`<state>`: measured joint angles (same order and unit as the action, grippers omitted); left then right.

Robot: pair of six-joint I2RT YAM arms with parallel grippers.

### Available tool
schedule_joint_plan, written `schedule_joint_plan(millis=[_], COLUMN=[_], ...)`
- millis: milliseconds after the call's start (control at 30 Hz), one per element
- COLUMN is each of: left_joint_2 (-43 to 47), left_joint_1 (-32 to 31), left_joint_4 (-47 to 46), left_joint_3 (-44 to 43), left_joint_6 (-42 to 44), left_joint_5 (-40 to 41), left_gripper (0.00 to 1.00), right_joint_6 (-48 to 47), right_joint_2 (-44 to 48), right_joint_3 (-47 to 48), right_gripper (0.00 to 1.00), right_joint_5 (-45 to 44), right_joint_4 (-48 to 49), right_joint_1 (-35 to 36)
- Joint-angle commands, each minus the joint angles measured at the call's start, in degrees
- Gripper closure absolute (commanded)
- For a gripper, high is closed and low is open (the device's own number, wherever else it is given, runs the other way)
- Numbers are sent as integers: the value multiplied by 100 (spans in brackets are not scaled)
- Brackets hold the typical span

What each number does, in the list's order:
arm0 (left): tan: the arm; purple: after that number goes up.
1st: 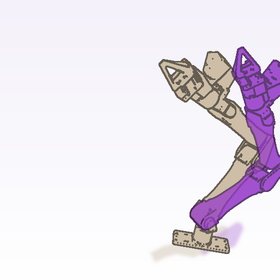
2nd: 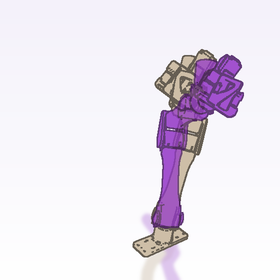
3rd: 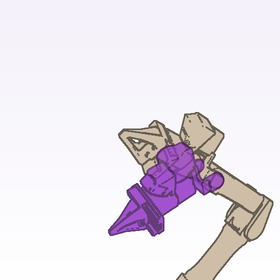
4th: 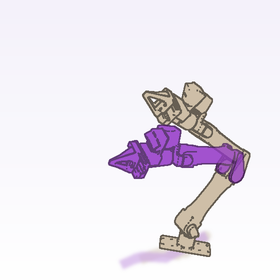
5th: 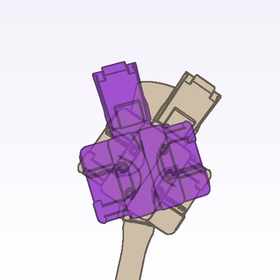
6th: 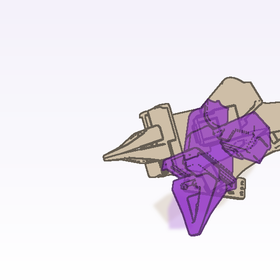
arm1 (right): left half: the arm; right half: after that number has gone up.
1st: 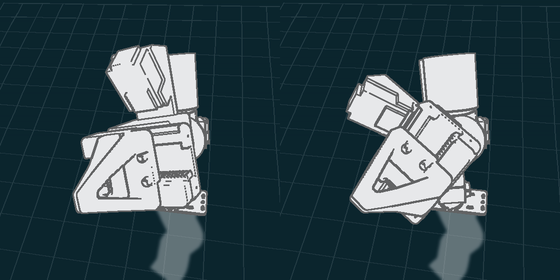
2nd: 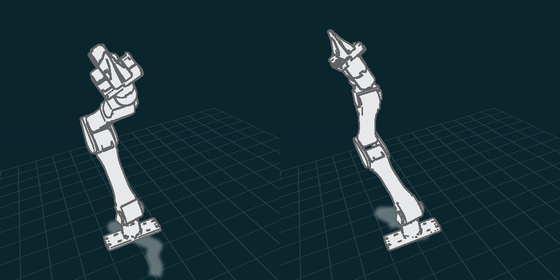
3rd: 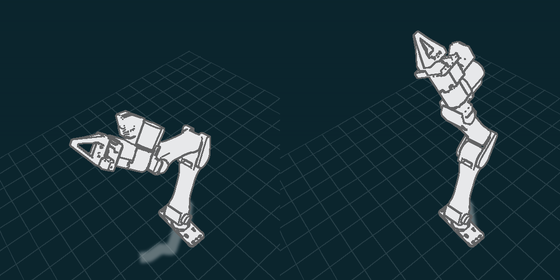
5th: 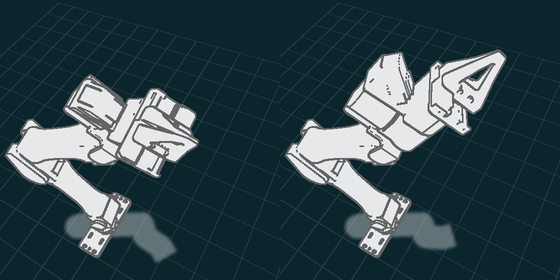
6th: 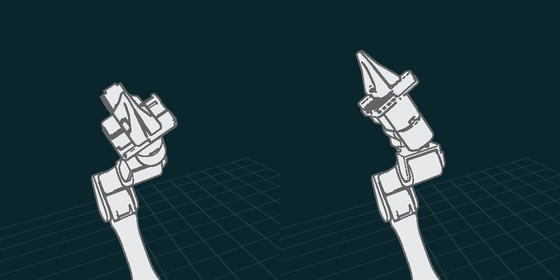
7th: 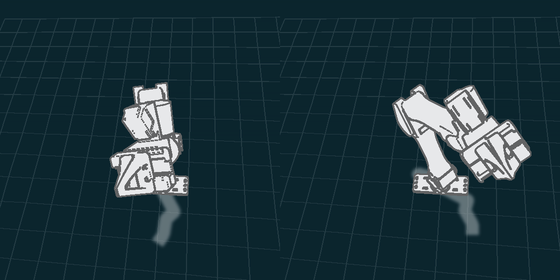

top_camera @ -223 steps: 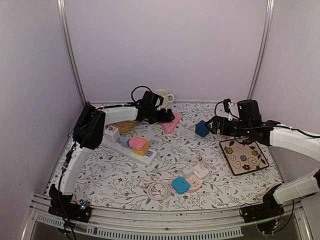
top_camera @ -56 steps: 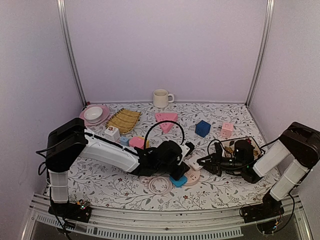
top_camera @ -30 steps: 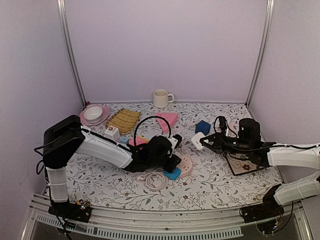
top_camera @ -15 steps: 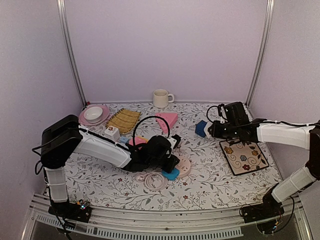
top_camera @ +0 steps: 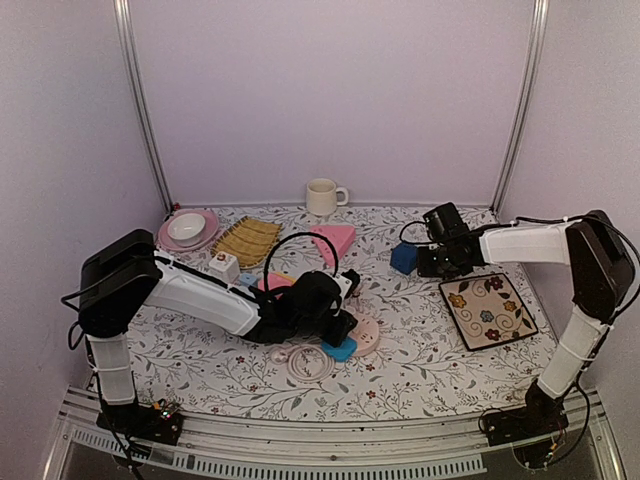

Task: Pull the plug off the socket

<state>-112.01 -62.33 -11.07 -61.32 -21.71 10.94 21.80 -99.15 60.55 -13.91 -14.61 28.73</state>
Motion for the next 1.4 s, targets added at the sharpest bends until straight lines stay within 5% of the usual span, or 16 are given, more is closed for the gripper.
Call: schedule_joint_plan(millis=[0,300,567,700,900,1067,1367], left_joint_2=[226,205,193,151,145,104,85], left_joint_1=[66,87,99,102,96,89,93], left_joint_4=[52,62,44,43,52,58,44], left_joint_3=[33,-41,-135,-223,-300,-377,-476], left_joint_6=[-12,25,25,38,-8,-24,-59], left_joint_5=[-25,-30,-104,-132,-182,-227,-241], left_gripper=[100,100,100,100,100,100,100], right_joint_6=[-277,-522,-535,-413,-330,-309,-241], right_joint_2=[-592,-1769,-1407,-1225,-1108,-826,-46], right_joint_3=[745,2221,1352,935,750,655,203], right_gripper=[96,94,90,82,47,30,21], right_joint_5=[-22,-14,-960,-885,-415,23,596], right_joint_4=[3,-397,-529,-462,-373,-257,11], right_joint_1=[-69,-78,-95,-87,68,160,159])
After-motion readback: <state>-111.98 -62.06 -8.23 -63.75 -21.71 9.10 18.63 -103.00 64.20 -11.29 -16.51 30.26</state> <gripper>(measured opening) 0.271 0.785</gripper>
